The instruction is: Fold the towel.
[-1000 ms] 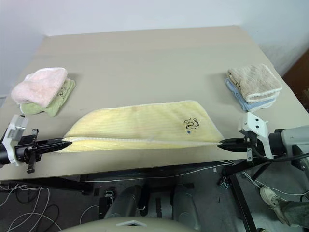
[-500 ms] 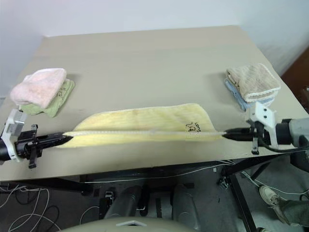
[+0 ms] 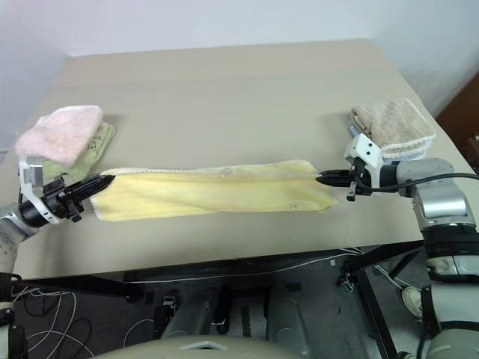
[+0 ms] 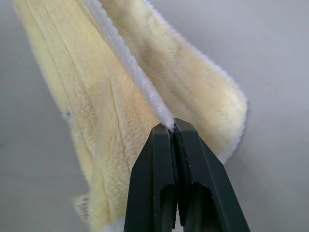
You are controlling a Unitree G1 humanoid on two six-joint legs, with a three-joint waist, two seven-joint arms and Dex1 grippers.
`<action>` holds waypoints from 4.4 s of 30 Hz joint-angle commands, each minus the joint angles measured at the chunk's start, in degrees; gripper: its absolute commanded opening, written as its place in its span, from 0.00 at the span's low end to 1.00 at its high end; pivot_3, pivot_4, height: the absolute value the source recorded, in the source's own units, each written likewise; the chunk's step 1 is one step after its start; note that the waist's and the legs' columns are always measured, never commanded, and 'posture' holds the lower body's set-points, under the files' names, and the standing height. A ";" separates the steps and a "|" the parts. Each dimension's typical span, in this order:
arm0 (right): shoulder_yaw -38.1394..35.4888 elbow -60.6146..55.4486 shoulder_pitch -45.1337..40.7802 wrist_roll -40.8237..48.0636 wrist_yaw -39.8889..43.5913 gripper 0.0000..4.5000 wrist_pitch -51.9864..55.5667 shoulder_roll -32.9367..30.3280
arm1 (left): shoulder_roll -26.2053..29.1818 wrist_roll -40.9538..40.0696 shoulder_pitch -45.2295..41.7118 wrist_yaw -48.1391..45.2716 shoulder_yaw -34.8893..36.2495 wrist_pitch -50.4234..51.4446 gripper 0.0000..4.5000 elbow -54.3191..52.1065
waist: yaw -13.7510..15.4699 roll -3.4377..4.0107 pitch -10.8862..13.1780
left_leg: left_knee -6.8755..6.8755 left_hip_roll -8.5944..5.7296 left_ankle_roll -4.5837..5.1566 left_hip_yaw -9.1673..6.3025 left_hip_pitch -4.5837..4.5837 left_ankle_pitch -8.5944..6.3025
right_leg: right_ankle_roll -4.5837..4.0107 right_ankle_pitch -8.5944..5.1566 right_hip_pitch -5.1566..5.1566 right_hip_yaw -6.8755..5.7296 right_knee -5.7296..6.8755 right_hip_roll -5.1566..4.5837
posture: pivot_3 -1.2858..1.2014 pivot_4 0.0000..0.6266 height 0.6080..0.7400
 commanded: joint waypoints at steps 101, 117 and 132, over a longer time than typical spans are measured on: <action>-53.61 -14.68 9.38 32.62 -49.89 0.01 79.30 19.56 | -13.28 8.12 3.10 8.21 -16.63 -12.57 1.00 -16.02 | 0.00 -0.27 -0.35 | -0.24 0.26 -0.02 0.02 0.48 0.03 | -0.30 0.05 0.58 -0.11 -0.44 0.07 | 0.52 0.24 1.00; -44.84 -21.66 17.10 33.16 -37.33 0.01 65.71 4.22 | -13.91 8.25 0.11 9.65 -17.28 -9.87 1.00 -17.12 | 0.98 -0.11 -0.33 | -0.18 0.23 0.15 0.05 0.27 -0.06 | -0.25 0.02 0.53 -0.14 -0.62 0.00 | 0.52 0.24 1.00; -17.56 -52.27 22.34 29.80 -28.76 0.01 48.72 -0.82 | -12.72 9.08 1.42 10.87 -17.72 -8.49 1.00 -20.52 | 1.40 -0.13 -0.30 | -0.14 0.26 0.14 0.04 0.11 -0.08 | -0.20 -0.03 0.41 -0.18 -0.64 -0.02 | 0.52 0.24 1.00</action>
